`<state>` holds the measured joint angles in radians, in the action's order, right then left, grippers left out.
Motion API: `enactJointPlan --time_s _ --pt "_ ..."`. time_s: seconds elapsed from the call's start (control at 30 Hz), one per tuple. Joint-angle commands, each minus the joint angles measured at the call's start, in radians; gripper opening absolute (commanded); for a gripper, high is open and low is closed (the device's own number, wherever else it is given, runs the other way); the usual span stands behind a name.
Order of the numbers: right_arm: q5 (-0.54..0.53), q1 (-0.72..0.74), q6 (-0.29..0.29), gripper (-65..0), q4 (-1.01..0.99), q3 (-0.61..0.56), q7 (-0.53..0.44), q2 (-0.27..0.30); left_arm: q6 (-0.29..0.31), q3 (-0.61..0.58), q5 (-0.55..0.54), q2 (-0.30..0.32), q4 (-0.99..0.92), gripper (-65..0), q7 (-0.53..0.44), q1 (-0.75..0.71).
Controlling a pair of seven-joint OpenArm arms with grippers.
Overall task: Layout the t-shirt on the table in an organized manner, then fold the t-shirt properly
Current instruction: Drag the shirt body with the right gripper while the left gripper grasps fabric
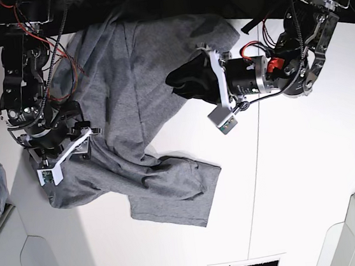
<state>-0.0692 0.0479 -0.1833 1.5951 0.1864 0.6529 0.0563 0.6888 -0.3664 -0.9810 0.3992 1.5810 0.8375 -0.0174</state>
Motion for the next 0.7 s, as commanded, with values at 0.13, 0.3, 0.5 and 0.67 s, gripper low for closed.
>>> enactJointPlan --time_s 0.13,0.3,0.5,0.67 --pt "0.180 -0.063 0.136 -30.7 0.018 -0.105 -0.063 0.060 0.009 0.005 -0.023 -0.095 -0.113 -40.9 -0.020 0.019" --pt "0.238 -0.073 0.169 -30.7 0.002 -0.206 -0.061 0.116 0.009 0.005 0.037 -0.182 -0.186 -40.9 -0.042 0.026" --pt "0.238 -0.047 0.214 -32.6 -0.117 -0.215 -0.100 0.118 0.009 0.005 0.170 -0.203 -0.269 -40.9 -0.111 0.046" --pt "0.261 -0.009 0.246 -53.7 -0.118 -0.215 -0.099 0.121 -0.058 0.005 0.291 -0.200 -0.396 -40.9 -0.138 0.143"
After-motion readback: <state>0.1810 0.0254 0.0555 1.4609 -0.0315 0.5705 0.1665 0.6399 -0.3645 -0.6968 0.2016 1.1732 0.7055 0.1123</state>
